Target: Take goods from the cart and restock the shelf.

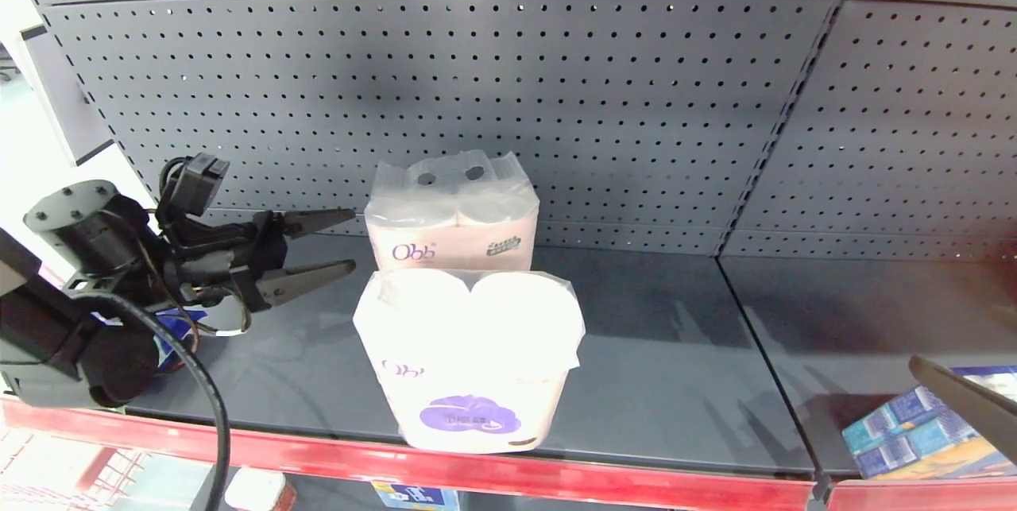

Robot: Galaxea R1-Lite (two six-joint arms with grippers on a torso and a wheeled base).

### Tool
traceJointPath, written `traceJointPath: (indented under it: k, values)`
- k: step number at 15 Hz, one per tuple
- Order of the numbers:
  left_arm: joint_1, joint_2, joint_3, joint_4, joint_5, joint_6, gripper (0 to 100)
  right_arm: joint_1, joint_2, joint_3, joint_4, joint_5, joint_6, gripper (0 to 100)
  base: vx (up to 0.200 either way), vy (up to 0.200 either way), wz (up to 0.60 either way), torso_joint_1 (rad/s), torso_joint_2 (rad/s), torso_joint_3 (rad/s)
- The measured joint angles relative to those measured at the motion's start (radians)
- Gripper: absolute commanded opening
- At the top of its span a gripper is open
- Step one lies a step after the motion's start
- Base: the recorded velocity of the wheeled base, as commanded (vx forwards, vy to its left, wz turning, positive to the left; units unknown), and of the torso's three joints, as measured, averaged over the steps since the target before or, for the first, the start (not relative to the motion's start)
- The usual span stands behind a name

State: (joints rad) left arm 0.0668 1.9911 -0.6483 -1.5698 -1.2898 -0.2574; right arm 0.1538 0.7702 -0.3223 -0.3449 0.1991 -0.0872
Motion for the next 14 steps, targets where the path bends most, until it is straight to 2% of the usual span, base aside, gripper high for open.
traceJointPath:
  k: [2,5,7,9,14]
  values:
    - [0.035,-0.039,0.047,0.000,0.004,0.000,100,-0.001,0.000,0.007,0.000,-0.001,0.000,100,0.000,0.000,0.00,0.000,0.00,0.000]
    - [0.114,-0.141,0.174,0.000,0.015,-0.003,100,-0.001,-0.004,0.028,0.000,-0.003,-0.002,100,0.000,0.000,0.00,0.000,0.00,0.000]
    - [0.174,-0.213,0.244,0.000,0.051,-0.005,100,-0.001,-0.017,0.044,-0.001,-0.004,-0.001,100,0.000,0.000,0.00,0.000,0.00,0.000]
    - [0.249,-0.298,0.328,0.000,0.096,-0.007,100,-0.001,-0.034,0.076,0.000,-0.006,0.000,100,0.000,0.000,0.00,0.000,0.00,0.000]
    - [0.433,-0.490,0.479,0.000,0.126,-0.009,100,-0.013,-0.088,0.102,0.000,-0.028,-0.003,100,0.000,0.000,0.00,0.000,0.00,0.000]
